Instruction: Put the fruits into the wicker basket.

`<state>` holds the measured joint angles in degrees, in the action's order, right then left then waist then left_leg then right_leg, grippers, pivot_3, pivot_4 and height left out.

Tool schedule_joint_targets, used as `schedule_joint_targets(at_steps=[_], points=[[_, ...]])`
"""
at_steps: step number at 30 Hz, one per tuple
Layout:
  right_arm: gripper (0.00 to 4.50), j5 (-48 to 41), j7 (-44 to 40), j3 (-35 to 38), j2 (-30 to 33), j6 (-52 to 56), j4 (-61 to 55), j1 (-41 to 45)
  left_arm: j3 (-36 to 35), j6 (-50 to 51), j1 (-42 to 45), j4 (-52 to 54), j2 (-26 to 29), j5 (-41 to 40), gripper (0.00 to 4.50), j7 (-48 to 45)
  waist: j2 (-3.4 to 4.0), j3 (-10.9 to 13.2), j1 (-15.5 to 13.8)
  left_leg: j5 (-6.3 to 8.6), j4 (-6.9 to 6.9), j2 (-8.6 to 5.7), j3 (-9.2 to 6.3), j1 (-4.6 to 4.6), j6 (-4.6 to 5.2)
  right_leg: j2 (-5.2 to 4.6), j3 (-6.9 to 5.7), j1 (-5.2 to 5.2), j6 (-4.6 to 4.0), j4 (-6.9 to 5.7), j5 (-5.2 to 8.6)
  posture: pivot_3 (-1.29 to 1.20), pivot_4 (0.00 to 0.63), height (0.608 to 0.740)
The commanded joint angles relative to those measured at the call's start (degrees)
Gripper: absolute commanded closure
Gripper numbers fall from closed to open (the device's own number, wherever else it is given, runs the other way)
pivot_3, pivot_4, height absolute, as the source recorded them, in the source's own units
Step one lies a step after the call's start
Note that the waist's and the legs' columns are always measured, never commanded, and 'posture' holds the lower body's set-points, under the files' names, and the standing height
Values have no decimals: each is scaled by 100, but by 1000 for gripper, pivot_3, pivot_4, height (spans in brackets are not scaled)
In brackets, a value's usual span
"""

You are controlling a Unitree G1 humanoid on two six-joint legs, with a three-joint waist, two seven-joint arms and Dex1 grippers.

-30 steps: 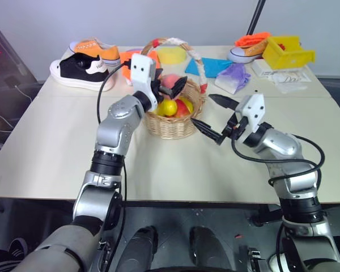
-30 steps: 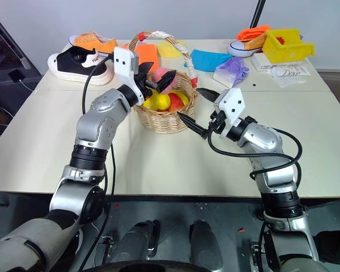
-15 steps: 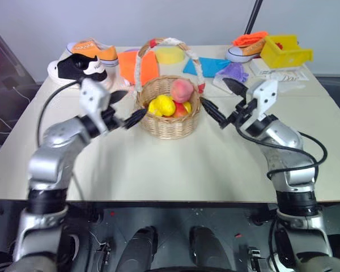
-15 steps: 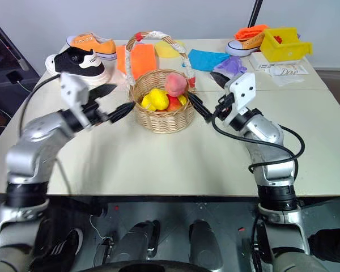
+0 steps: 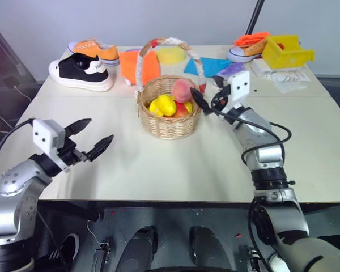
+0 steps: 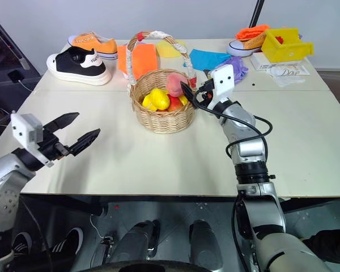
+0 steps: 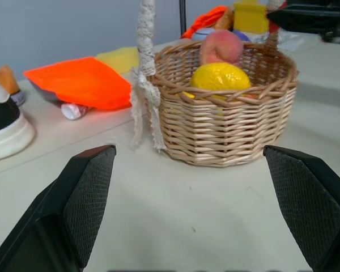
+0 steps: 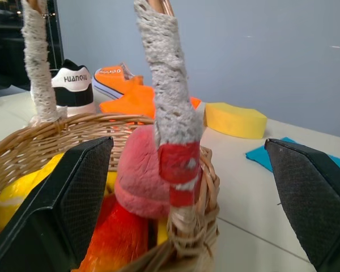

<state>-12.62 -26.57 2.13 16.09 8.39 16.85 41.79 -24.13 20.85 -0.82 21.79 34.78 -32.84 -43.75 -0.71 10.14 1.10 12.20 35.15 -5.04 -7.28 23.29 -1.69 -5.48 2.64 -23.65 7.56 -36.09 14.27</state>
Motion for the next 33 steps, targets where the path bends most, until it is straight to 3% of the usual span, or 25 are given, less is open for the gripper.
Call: schedule_joint_targets(at_steps=[1,8,18,27,33], points=[[893,-11,-121,39,-36,-215,126,200,-263,-96,-222,282,66,-218,0,-79,0,0,1,0,0,0,0,0,0,0,0,0,0,0,0,0,150,740],[4490,-81,-217,110,-65,-216,115,155,-184,-37,-222,253,137,-371,0,-126,1,1,-4,0,1,-1,0,0,0,0,0,1,0,0,0,0,150,740],[4490,-520,-304,754,462,-88,-957,-383,408,-53,561,-293,141,-338,0,-356,7,4,-53,0,1,-2,-1,4,0,-1,-1,0,0,2,0,0,150,740],[4490,-820,194,2338,1711,471,-2126,-1629,1649,-290,1960,-1555,-108,-38,0,-1356,10,5,-12,0,2,-4,1,5,2,-3,-5,6,1,7,0,0,150,740],[4490,-480,993,3486,1798,22,-2472,-2688,2310,-823,3175,-2896,-605,402,0,-1958,15,5,-39,-1,3,-4,12,4,3,-2,0,6,2,4,0,0,150,740]])
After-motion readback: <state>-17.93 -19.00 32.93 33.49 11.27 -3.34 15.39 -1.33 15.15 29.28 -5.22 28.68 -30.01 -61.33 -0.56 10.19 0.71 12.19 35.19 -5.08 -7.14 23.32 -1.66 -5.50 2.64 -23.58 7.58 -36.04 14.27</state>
